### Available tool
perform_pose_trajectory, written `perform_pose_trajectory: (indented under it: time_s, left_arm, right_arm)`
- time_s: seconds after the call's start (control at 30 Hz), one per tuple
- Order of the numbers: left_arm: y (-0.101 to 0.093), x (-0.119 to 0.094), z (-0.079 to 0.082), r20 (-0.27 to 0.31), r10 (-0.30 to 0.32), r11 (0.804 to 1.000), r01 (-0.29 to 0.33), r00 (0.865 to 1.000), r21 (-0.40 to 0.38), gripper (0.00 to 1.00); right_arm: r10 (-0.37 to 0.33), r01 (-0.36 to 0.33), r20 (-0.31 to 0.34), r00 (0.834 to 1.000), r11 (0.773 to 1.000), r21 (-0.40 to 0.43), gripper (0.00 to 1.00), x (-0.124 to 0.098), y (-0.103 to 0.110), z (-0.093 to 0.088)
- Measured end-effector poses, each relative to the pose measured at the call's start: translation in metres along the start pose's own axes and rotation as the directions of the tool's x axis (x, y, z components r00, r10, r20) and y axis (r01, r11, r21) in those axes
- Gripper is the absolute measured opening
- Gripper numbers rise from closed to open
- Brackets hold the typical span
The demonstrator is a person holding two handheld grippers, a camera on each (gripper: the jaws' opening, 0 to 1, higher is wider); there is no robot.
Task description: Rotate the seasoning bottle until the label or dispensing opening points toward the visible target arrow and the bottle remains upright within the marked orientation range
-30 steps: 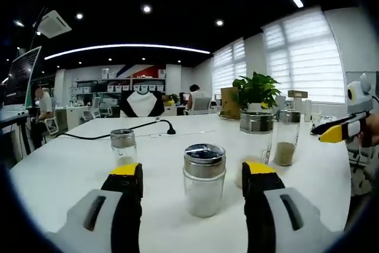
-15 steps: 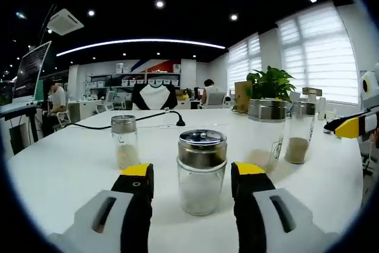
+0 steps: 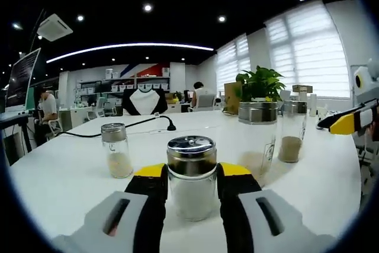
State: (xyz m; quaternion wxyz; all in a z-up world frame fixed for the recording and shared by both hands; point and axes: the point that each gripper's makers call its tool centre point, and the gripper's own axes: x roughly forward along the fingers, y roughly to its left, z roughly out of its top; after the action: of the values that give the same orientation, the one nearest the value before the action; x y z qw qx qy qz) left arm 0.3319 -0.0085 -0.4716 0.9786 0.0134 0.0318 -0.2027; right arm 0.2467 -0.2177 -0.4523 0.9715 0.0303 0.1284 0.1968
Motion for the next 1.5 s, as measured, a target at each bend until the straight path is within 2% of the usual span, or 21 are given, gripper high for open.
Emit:
perform_pose_trajectory:
  time_s: [0.3, 0.37, 0.57, 0.9, 1.0, 1.13, 1.17, 1.27, 1.3, 1.4, 1.5]
  left_arm:
    - [-0.002, -0.001, 0.0, 0.009, -0.031, 1.0, 0.031, 0.999, 0.004, 0.34]
    - [-0.004, 0.0, 0.001, 0.011, -0.06, 0.998, 0.06, 0.998, 0.012, 0.34]
    - [-0.004, -0.001, 0.001, 0.02, -0.1, 0.995, 0.1, 0.995, 0.01, 0.34]
    - [-0.006, -0.001, 0.002, 0.049, -0.203, 0.979, 0.203, 0.978, 0.007, 0.34]
    - [-0.006, 0.001, 0.001, 0.041, -0.256, 0.967, 0.255, 0.966, 0.014, 0.34]
    - [-0.007, 0.002, 0.001, 0.05, -0.29, 0.957, 0.289, 0.956, 0.023, 0.34]
    - [-0.008, 0.002, 0.001, 0.06, -0.318, 0.948, 0.318, 0.946, 0.015, 0.34]
    - [-0.009, 0.002, 0.001, 0.05, -0.356, 0.934, 0.355, 0.933, 0.024, 0.34]
    - [-0.01, 0.002, 0.001, 0.046, -0.387, 0.922, 0.386, 0.921, 0.025, 0.34]
    - [-0.011, 0.002, 0.001, 0.045, -0.44, 0.898, 0.44, 0.897, 0.019, 0.34]
    - [-0.013, 0.001, 0.001, 0.04, -0.476, 0.88, 0.475, 0.879, 0.028, 0.34]
  right_arm:
    - [-0.001, 0.002, -0.004, 1.0, 1.0, 0.01, 0.73, -0.001, 0.0, -0.004]
    - [-0.002, 0.002, -0.005, 1.0, 1.0, 0.012, 0.73, -0.001, 0.0, -0.004]
    - [0.01, -0.012, 0.021, 1.0, 0.997, 0.079, 0.73, -0.005, -0.003, 0.0]
    - [0.01, -0.01, 0.007, 1.0, 0.999, 0.034, 0.74, -0.002, -0.002, 0.005]
    - [0.017, -0.018, 0.012, 1.0, 0.999, 0.026, 0.74, -0.002, 0.0, 0.007]
    - [0.014, -0.014, 0.007, 1.0, 1.0, 0.014, 0.74, -0.001, -0.002, 0.007]
    - [0.014, -0.014, 0.007, 1.0, 1.0, 0.011, 0.74, -0.001, -0.002, 0.006]
    - [0.015, -0.015, 0.003, 1.0, 1.0, 0.006, 0.74, -0.003, -0.002, 0.005]
    - [0.013, -0.013, 0.004, 1.0, 1.0, 0.005, 0.74, -0.003, -0.003, 0.005]
    - [0.009, -0.009, 0.003, 1.0, 1.0, 0.003, 0.75, -0.003, -0.005, 0.005]
    - [0.012, -0.012, 0.005, 1.0, 1.0, 0.001, 0.75, -0.002, -0.005, 0.006]
